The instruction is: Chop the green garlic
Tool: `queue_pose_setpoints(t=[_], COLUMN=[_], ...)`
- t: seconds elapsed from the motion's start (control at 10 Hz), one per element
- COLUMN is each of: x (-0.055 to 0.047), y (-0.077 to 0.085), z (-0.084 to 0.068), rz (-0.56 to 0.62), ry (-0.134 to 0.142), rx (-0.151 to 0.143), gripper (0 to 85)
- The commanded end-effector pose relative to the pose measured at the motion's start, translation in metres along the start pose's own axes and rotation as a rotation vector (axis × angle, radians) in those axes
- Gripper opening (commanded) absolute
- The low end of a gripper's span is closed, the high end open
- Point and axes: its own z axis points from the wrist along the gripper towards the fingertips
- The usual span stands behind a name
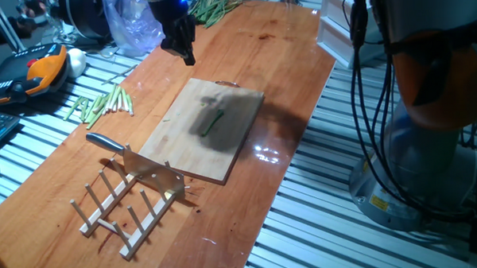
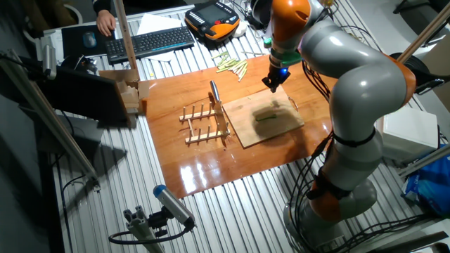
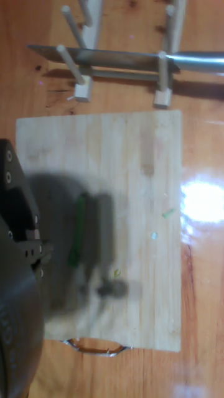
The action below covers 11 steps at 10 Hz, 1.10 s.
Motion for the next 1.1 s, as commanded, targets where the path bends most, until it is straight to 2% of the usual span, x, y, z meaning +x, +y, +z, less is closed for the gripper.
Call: queue_pose_setpoints(t=[0.0,0.1,0.3,0.4,0.5,0.6,0.7,0.8,0.9,1.0], x=[0.000,0.000,0.000,0.000,0.000,-0.003,-0.010,-0.019,-0.026,-0.033], y=[0.000,0.000,0.000,0.000,0.000,0.005,0.020,0.037,0.057,0.082], z=[-0.001,-0.001,-0.001,-0.001,-0.001,-0.002,-0.005,-0.012,-0.018,-0.022], rz=[0.031,0.042,0.041,0.069,0.079,0.096,0.102,0.124,0.150,0.175], ry=[-0.012,-0.032,-0.048,-0.090,-0.072,-0.039,-0.034,-0.012,0.011,0.014], rx=[0.013,-0.021,0.034,0.042,0.023,-0.010,-0.004,-0.024,-0.069,-0.076], gripper=[0.0,0.0,0.0,0.0,0.0,0.0,0.0,17.0,17.0,17.0])
